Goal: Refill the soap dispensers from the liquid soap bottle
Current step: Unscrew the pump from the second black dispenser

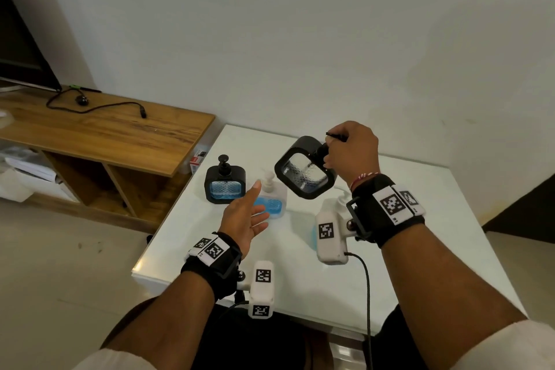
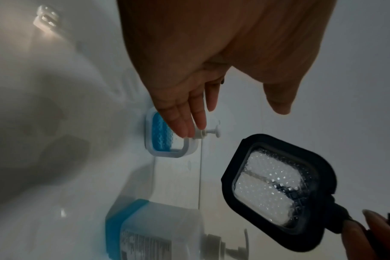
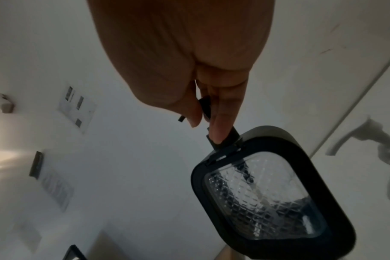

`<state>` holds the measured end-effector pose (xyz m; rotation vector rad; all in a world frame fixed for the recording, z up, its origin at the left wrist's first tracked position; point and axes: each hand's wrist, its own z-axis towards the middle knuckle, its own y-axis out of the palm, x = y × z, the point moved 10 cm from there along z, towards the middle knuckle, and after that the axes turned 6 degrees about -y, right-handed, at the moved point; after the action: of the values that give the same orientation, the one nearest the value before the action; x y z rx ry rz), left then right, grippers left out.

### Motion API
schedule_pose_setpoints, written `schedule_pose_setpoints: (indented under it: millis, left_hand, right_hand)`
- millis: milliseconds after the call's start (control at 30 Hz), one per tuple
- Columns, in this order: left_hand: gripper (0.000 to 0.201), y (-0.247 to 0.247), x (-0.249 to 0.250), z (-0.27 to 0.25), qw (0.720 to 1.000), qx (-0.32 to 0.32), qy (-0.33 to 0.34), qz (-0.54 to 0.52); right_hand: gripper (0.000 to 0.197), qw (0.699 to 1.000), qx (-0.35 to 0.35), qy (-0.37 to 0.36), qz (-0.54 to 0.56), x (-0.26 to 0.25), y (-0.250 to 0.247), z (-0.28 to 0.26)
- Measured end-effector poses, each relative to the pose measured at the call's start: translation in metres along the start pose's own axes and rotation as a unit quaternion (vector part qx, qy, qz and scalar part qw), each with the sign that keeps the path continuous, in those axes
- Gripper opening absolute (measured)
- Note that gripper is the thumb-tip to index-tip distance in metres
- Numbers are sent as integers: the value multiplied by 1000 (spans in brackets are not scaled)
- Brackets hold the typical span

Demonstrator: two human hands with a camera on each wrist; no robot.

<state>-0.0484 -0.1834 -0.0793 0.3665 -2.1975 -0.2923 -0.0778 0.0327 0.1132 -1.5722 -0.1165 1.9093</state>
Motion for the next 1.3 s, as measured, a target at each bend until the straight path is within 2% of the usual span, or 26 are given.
schedule_pose_setpoints:
  millis: [100, 167, 267, 333, 433, 533, 633, 733, 800, 933, 1133, 1300]
  left_hand:
    - [68, 5, -1, -11, 1000, -26, 5, -4]
    - [79, 11, -2, -19, 998, -56, 9, -12]
    - [64, 20, -4, -30, 995, -87, 23, -49]
    - [67, 25, -9, -34, 989, -101, 24, -102]
    - [64, 29, -16, -36, 983, -112, 18, -146]
    - [57, 26, -18, -33, 982, -108, 19, -156]
    - [53, 24, -17, -29, 980, -112, 26, -161]
    - [47, 25, -15, -25, 979, -118, 39, -162]
    - [46, 26, -15, -22, 979, -121, 43, -161]
    - [44, 26, -16, -18, 978, -128, 46, -158]
    - [55, 16, -9, -11, 980, -98, 72, -160]
    - [61, 10, -10, -9, 983, -73, 75, -151]
  right_hand:
    - [16, 997, -14, 21, 77, -4, -5, -13]
    - [11, 989, -34, 50, 134, -2, -4, -23]
    - [10, 967, -74, 109, 216, 5, 7, -38]
    - [10, 957, -106, 134, 236, 8, 16, -46]
    - [8, 952, -142, 141, 231, 11, 25, -51]
    - [5, 951, -147, 135, 235, 17, 29, -50]
    - [23, 957, -145, 133, 214, 27, 33, -50]
    - [45, 961, -176, 147, 154, 39, 43, -55]
    - [51, 962, -197, 152, 115, 45, 48, -58]
    - [44, 961, -214, 149, 88, 53, 53, -59]
    - [40, 949, -225, 172, 140, 59, 60, -62]
    - [40, 958, -210, 136, 141, 60, 63, -60]
